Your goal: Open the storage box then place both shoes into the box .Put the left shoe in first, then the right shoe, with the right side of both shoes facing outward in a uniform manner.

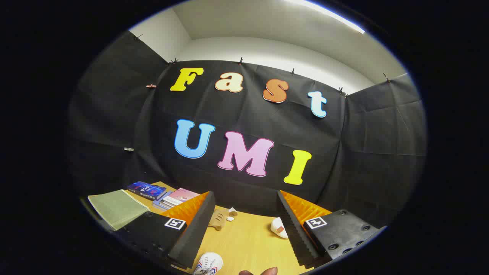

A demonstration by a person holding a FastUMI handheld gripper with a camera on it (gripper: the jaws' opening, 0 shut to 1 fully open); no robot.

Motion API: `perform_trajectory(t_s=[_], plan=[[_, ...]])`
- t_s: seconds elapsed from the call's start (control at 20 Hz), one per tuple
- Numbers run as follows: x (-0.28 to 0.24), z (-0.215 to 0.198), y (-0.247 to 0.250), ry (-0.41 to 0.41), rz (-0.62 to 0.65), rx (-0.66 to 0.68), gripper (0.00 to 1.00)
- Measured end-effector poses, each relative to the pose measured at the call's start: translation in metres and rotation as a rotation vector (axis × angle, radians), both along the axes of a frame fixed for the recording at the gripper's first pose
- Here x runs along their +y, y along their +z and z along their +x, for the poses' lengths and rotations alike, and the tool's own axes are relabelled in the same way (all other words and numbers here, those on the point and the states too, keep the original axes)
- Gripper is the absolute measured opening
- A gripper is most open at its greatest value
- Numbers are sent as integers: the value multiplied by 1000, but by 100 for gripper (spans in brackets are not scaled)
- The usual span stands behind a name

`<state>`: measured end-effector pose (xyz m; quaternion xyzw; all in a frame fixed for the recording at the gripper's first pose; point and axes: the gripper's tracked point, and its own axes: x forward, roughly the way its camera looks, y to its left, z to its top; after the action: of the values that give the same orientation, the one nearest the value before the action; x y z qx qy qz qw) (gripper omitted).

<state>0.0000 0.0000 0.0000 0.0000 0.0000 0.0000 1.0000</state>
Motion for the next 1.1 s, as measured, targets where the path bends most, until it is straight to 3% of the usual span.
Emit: perform_trajectory(t_s=[0.55,1.1], plan=[[13,6,-4,-8,-9,37,97],[36,3,-5,-95,-34,77,97]])
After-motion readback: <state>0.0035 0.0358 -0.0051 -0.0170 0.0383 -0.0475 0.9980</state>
